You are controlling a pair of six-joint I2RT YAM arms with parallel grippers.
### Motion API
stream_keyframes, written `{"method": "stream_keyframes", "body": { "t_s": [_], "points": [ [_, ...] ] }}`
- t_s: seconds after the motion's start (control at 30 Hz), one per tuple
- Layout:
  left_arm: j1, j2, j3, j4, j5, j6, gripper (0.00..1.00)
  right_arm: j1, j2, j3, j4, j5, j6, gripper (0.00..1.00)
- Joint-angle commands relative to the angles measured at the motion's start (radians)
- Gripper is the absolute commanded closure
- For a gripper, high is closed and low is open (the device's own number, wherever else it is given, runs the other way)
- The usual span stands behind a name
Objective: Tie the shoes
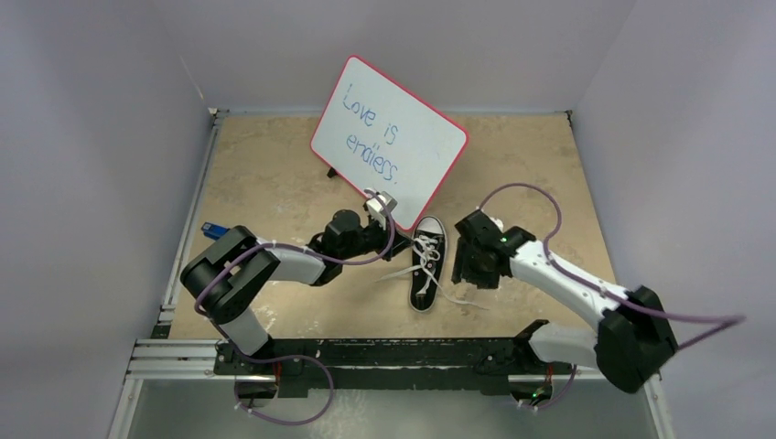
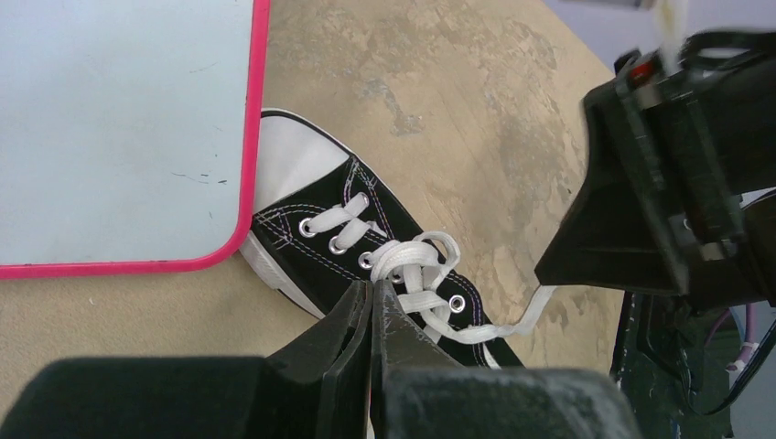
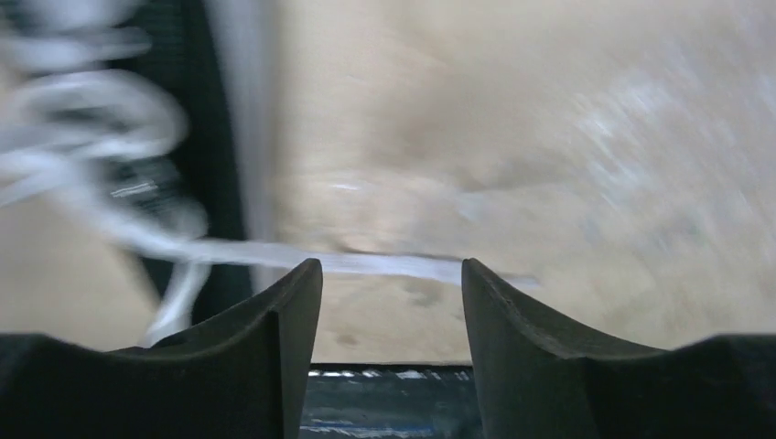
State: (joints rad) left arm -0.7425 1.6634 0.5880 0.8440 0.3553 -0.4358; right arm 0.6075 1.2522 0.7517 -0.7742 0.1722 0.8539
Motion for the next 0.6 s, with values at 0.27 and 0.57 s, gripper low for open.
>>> {"method": "stream_keyframes", "body": {
  "t_s": [0.27,0.57],
  "points": [
    [-0.002,0.014,0.066,0.06,0.038,-0.016,1.0,0.001,-0.328,-0.244,0.967,-0.455,-0.785,0.51],
    [-0.003,0.032,0.062,0.095,0.018,-0.035,1.0,0.116,-0.222,-0.185,0.796,-0.312,-0.707,0.58]
  ]
}}
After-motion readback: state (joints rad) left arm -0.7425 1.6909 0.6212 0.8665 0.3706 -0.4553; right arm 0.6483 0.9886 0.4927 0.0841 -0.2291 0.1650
